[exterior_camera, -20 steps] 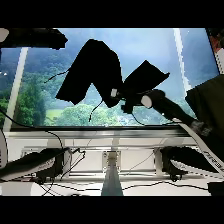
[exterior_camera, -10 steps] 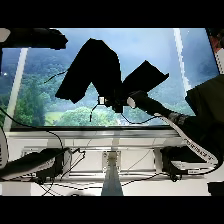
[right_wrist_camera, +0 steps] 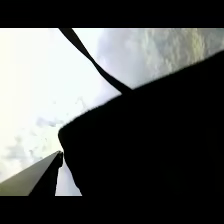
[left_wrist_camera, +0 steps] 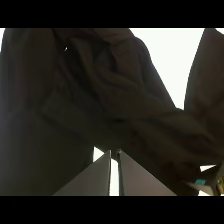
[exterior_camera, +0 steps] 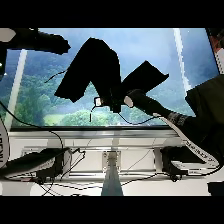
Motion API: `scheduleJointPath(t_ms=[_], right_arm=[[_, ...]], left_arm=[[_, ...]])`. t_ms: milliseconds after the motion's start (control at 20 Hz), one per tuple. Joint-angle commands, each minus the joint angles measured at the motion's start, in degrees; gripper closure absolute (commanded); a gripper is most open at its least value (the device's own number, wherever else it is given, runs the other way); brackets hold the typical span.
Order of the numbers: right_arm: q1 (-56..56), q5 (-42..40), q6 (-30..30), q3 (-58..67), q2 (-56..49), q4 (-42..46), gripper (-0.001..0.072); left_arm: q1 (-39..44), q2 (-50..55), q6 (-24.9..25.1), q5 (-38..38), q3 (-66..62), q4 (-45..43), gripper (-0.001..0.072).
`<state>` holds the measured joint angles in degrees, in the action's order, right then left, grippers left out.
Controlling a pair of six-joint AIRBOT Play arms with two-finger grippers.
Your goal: Fold the clothes and pants, and hang the long-sleeved shirts on hangers.
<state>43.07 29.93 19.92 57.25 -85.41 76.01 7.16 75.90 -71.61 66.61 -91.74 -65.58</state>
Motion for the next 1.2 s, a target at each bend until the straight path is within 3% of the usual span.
scheduleJointPath(t_ms=[0, 50, 150, 200, 300, 350, 400, 450, 600, 700, 900, 1050, 1150], right_arm=[[2.58, -0.76, -0.15, 0.09, -0.44, 0.79, 0.0194], [2.78, -1.62, -0.13, 0.11, -1.29, 1.57, 0.031], [2.54, -2.86, -0.02, 0.11, -3.17, 4.72, 0.0344], [2.27, -3.1, 0.13, 0.13, -3.63, 5.44, 0.0379], [2.27, -4.44, 0.28, 0.13, -3.89, 5.46, 0.0514], [2.27, -5.46, 0.68, 0.13, -3.87, 5.49, 0.0515], [2.25, -6.25, 1.4, 0.15, -3.87, 5.53, 0.0562], [2.14, -6.49, 2.49, 0.5, -3.87, 5.57, 0.0678], [1.14, -7.06, 3.63, 4.2, -3.65, 6.47, 0.0692], [-1.25, -7.08, 6.47, 8.5, -2.89, 6.6, 0.0691], [-10.47, -7.04, 23.45, 16.48, 0.57, 6.51, 0.0691], [-17.14, -6.73, 34.4, 17.79, 2.69, 6.19, 0.0691], [-20.35, -4.59, 39.63, 17.79, 2.84, 5.57, 0.0691]], left_arm=[[-0.07, 0.09, 0.02, 0.63, 0.0, 0.0, 0.0654], [-0.07, 0.11, 0.02, 0.72, 0.0, -0.11, 0.0654], [-0.07, 0.11, 0.04, 0.76, 0.0, -3.93, 0.0696], [-0.09, 0.15, 0.0, 0.74, 0.0, -8.04, 0.0697], [-0.57, 0.55, -1.46, 0.74, 0.04, -15.47, 0.0697], [-1.42, 0.85, -2.16, 0.79, 0.04, -17.38, 0.0697], [-2.86, 1.22, -2.14, 0.76, 0.26, -17.53, 0.0698], [-4.48, 1.46, -2.16, 0.85, 0.81, -17.33, 0.0698], [-10.99, 1.75, -2.12, 3.82, 4.9, -15.61, 0.0699], [-16.33, 1.73, -0.98, 6.64, 9.94, -9.53, 0.07], [-25.09, 1.03, -0.35, 6.95, 23.74, 2.62, 0.0698], [-26.53, 1.05, 6.29, 5.97, 35.32, 13.4, 0.0695], [-25.73, 1.09, 9.49, 1.62, 42.42, 20.37, 0.0595]])
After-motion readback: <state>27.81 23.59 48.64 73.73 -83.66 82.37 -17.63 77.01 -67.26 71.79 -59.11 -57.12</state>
